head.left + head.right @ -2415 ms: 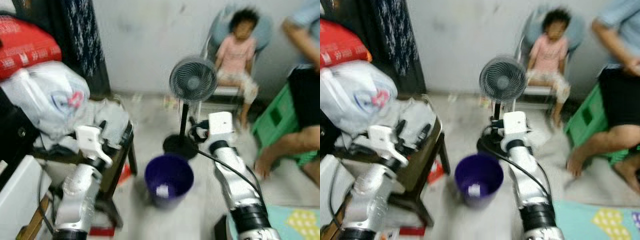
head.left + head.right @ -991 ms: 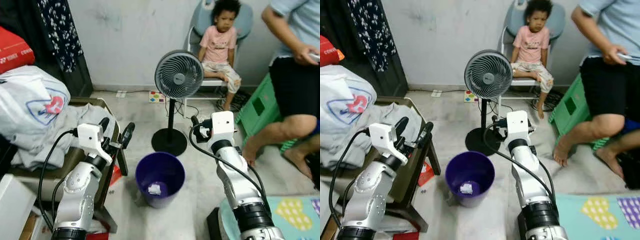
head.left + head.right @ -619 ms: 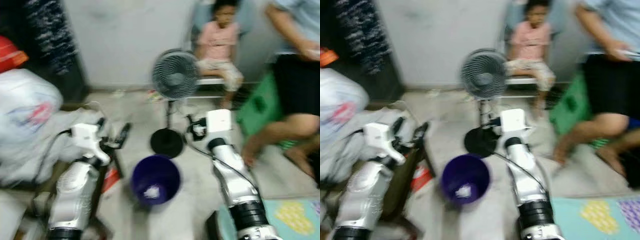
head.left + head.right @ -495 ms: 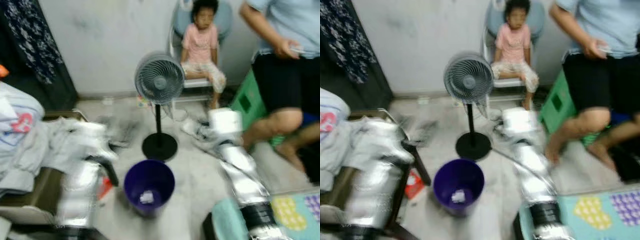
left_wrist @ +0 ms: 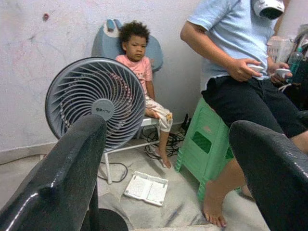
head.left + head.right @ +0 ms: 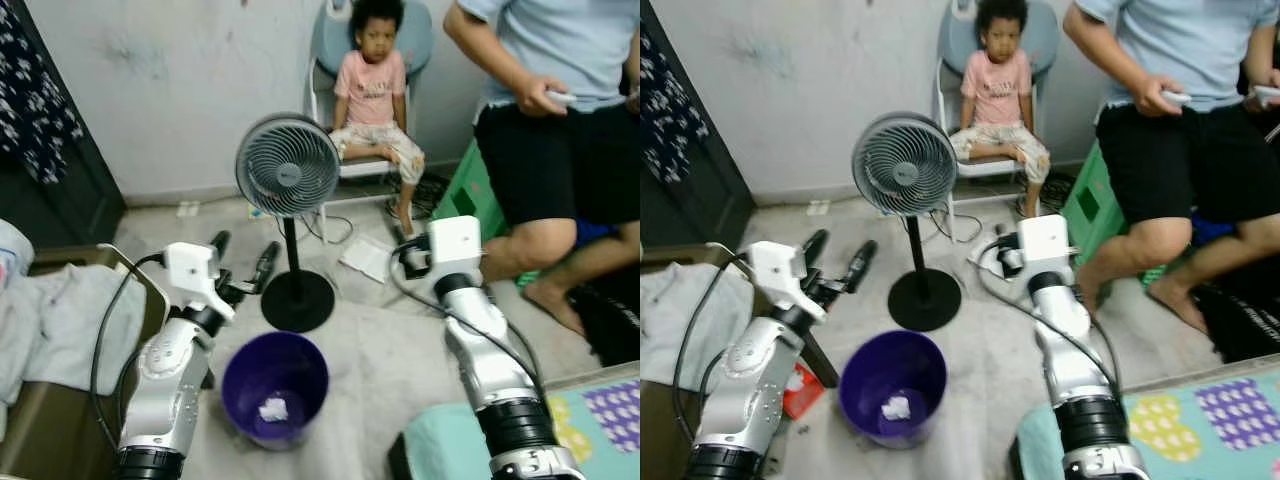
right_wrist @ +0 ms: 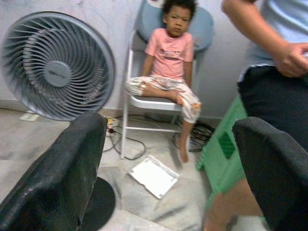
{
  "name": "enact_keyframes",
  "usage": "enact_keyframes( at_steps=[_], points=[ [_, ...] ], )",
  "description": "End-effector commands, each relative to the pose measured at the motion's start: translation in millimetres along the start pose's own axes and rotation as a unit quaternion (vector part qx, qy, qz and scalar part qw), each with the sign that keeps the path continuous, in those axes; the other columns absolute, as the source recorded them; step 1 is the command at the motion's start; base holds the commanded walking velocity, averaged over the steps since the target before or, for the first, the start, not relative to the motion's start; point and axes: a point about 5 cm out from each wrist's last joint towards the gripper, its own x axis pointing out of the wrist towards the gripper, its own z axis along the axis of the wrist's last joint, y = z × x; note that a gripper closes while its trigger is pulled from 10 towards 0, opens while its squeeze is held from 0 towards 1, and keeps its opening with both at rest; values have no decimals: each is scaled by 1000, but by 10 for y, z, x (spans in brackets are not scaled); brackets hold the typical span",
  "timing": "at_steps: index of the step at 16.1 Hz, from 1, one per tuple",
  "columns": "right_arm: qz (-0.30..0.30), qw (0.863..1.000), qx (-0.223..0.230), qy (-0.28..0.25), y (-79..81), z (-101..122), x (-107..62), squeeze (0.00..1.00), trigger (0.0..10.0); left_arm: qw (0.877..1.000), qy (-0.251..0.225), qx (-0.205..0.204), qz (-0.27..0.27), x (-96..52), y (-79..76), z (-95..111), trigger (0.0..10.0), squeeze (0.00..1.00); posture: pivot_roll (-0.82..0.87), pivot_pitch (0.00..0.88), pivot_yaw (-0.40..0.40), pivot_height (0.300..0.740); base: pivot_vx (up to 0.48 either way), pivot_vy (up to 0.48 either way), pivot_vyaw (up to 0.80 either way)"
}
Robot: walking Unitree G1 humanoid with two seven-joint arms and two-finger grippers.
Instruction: Clean up the room
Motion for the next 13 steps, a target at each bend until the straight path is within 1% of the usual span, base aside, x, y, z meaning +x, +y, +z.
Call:
enact_keyframes(
  at_steps=[1, 2, 4, 10, 11, 13],
  points=[
    [19, 1000, -2, -13, 120, 61, 18, 0, 10000, 1000, 5, 12, 22, -46, 121, 10, 10000, 0, -49, 0, 13, 740, 0, 0, 0],
    [20, 1000, -1, -14, 122, 63, 19, 0, 10000, 1000, 5, 13, 22, -44, 122, 11, 10000, 0, -49, 0, 13, 740, 0, 0, 0],
    [21, 1000, -3, -16, 137, 76, 26, 0, 10000, 1000, 4, 13, 23, -33, 130, 18, 10000, 0, -50, 0, 16, 740, 0, 0, 800],
    [17, 1000, 0, -20, 118, 84, 35, 0, 10000, 999, -3, 19, 27, -4, 123, 59, 10000, 0, -48, 0, 14, 740, 0, 0, 800],
    [17, 1000, 1, -20, 127, 86, 43, 0, 10000, 999, -2, 24, 34, -6, 141, 59, 10000, 0, -45, 0, 15, 740, 0, 0, 569],
    [17, 1000, 5, -23, 137, 91, 46, 0, 10000, 999, -3, 25, 34, -9, 143, 66, 10000, 0, -41, 0, 18, 740, 0, 0, 0]
  ],
)
